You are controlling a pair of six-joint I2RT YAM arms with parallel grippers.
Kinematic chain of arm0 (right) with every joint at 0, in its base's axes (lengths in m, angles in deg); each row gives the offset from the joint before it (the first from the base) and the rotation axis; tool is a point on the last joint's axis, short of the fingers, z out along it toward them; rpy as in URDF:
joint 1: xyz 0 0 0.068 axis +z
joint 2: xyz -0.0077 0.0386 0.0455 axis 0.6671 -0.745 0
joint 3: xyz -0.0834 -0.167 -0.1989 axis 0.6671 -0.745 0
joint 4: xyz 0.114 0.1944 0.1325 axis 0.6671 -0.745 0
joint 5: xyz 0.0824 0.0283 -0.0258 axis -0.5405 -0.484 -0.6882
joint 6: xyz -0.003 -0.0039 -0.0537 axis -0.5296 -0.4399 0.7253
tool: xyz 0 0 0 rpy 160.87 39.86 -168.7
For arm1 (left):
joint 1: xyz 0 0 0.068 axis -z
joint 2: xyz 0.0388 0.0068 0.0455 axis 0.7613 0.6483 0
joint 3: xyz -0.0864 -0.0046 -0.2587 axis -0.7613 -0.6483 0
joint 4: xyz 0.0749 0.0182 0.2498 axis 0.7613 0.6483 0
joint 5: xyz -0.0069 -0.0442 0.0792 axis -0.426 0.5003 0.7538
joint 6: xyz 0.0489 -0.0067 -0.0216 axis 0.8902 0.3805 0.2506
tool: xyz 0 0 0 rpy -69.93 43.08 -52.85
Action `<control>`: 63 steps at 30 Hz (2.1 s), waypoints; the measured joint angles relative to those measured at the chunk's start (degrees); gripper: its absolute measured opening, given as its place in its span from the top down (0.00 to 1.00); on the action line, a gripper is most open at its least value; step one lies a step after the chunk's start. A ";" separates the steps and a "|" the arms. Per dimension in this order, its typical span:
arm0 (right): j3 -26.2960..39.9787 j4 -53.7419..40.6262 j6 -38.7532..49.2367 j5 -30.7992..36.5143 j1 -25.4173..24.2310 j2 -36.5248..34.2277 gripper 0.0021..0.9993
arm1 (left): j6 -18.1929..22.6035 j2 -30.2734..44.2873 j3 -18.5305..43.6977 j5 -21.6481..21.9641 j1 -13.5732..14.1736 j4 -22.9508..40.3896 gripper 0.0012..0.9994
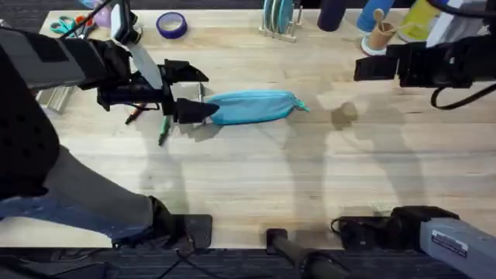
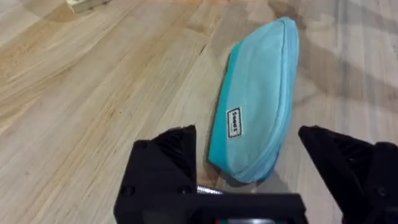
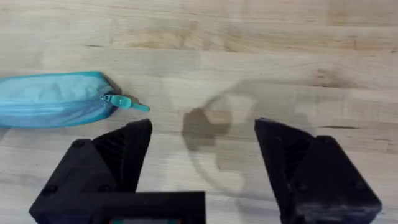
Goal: Unzip the bag, pick up the pens from the table one at a time and place them inside, then zip the bag closed.
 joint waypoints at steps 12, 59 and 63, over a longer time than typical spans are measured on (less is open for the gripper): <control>0.00 0.02 0.00 0.00 0.00 0.02 0.00 | 2.01 1.74 0.02 0.30 0.00 -0.02 0.09; 0.00 2.14 22.98 -8.42 0.00 0.02 0.02 | 1.02 1.75 0.02 -0.05 0.33 0.20 0.96; 0.00 2.47 27.97 -15.04 0.00 0.02 0.03 | 1.01 1.75 0.02 0.04 0.33 0.20 0.96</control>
